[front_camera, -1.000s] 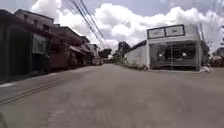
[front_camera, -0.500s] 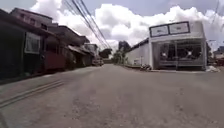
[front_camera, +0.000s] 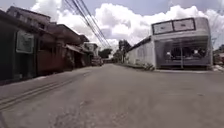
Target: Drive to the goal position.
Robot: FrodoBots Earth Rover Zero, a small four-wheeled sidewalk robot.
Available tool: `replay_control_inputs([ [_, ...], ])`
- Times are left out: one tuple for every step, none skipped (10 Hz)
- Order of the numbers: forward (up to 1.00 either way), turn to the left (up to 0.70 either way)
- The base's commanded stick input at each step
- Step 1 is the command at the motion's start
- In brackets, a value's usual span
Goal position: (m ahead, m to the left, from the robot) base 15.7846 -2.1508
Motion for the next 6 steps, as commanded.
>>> replay_control_inputs([
  [1.00, 0.00],
  [1.00, 0.00],
  [1.00, 0.00],
  [1.00, 0.00],
  [1.00, 0.00],
  [1.00, 0.00],
])
